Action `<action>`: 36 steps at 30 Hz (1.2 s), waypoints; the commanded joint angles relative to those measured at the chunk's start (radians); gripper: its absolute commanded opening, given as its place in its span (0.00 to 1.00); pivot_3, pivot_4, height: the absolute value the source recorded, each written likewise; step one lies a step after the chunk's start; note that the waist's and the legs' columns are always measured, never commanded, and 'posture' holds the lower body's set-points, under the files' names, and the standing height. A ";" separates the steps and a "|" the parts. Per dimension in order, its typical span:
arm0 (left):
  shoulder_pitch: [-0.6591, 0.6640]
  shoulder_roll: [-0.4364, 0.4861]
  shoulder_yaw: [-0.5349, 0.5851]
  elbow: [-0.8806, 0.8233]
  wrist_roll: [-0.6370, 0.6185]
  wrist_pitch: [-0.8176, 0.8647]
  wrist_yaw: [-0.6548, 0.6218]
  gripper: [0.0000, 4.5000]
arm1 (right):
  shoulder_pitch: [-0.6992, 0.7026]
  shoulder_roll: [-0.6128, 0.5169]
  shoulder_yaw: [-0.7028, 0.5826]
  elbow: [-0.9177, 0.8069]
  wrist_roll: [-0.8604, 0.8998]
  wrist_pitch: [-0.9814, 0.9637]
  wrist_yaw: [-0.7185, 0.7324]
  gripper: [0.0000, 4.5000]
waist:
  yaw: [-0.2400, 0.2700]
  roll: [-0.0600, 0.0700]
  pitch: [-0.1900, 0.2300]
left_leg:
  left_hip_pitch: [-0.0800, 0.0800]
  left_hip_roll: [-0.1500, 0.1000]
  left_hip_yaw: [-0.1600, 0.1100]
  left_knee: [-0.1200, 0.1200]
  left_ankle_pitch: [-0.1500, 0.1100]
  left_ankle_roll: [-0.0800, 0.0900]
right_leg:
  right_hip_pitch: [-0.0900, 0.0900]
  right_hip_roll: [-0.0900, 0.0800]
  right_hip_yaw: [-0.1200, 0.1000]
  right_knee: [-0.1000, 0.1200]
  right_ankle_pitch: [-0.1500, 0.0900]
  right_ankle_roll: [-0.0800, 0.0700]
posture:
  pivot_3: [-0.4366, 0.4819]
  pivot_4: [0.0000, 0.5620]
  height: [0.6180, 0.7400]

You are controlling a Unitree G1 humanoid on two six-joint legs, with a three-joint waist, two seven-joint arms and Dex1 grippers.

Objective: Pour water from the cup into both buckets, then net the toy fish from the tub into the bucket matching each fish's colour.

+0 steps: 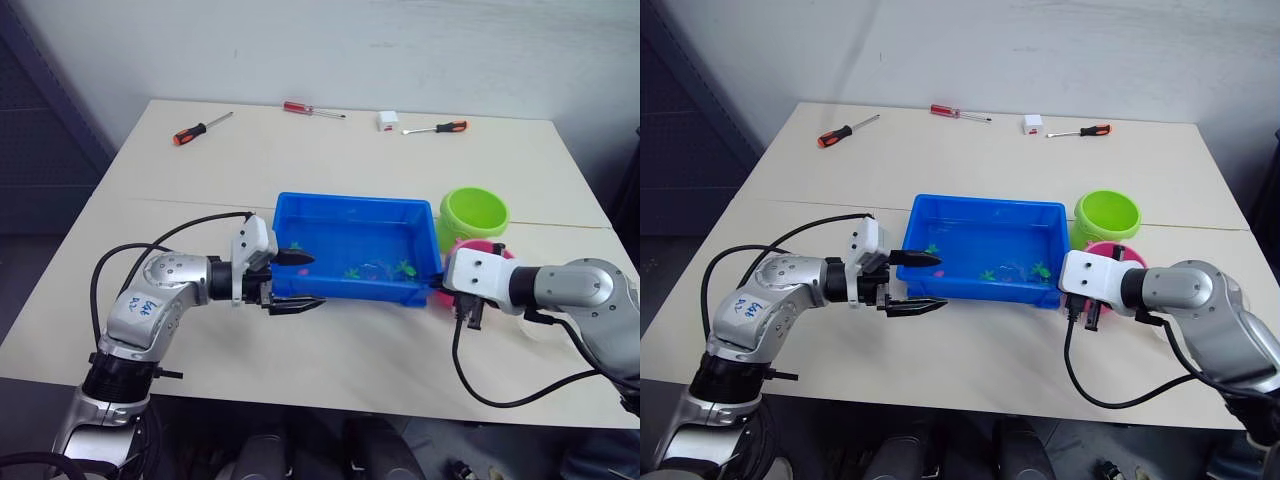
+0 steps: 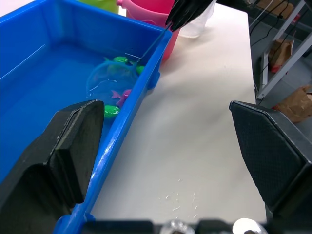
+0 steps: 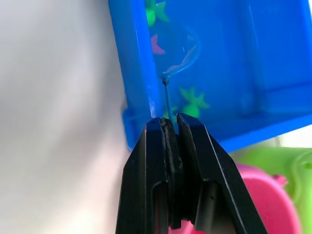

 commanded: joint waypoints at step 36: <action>-0.323 -0.219 -0.086 0.401 -0.013 -0.194 -0.193 0.98 | 0.500 0.282 -1.102 -0.590 0.491 0.702 -0.323 0.00 | 0.042 0.002 -0.001 | -0.003 0.000 0.000 0.000 -0.001 0.001 | 0.000 0.001 0.000 0.000 0.001 0.001 | 0.48 0.27 1.00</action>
